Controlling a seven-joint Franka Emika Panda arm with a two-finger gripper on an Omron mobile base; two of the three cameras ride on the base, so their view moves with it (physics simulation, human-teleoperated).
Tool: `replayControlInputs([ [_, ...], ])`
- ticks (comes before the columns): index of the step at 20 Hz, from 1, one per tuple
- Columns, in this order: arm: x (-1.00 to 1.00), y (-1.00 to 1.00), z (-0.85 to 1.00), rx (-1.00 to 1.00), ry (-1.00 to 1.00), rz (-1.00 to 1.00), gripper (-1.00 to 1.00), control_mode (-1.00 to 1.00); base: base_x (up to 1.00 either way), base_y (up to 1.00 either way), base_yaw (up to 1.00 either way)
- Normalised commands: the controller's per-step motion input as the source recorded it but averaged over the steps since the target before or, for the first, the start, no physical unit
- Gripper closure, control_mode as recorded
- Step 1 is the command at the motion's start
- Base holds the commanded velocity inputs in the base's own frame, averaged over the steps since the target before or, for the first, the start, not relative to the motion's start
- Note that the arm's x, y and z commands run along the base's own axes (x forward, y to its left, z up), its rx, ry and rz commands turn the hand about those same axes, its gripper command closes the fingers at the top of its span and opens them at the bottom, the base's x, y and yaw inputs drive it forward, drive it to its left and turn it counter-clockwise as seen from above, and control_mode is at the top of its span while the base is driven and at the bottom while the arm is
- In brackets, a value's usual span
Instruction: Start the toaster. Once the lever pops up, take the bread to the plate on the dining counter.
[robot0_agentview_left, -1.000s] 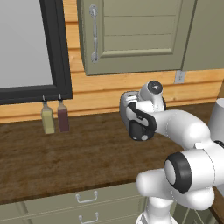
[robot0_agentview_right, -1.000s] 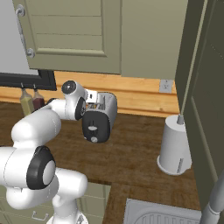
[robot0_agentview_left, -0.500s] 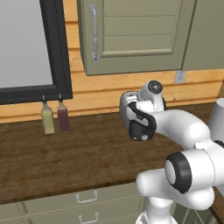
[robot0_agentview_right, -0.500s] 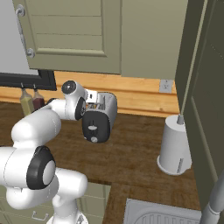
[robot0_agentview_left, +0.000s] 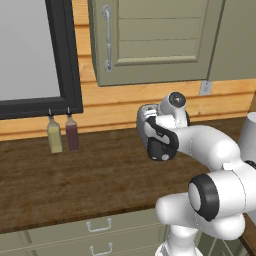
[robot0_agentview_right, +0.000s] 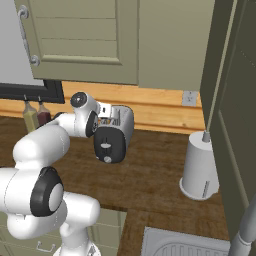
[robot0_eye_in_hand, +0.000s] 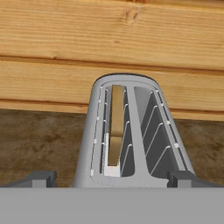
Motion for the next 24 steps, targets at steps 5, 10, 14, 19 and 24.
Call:
replayControlInputs([
  [5, 0.0, 0.0, 0.0, 0.0, 0.0, 0.0, -1.0, -1.0, 0.0, 0.0, 0.0],
  [10, 0.18, 0.0, 0.0, 0.0, 0.0, 0.0, -1.0, -1.0, 0.0, 0.0, 0.0],
  [14, 0.18, 0.0, 0.0, 0.0, 0.0, 0.0, -1.0, -1.0, 0.0, 0.0, 0.0],
  [19, 0.05, 0.0, -0.09, 0.0, 0.0, 0.0, -1.0, -1.0, 0.0, 0.0, 0.0],
  [24, 0.0, 0.0, -0.21, 0.0, 0.0, 0.0, -1.0, -1.0, 0.0, 0.0, 0.0],
])
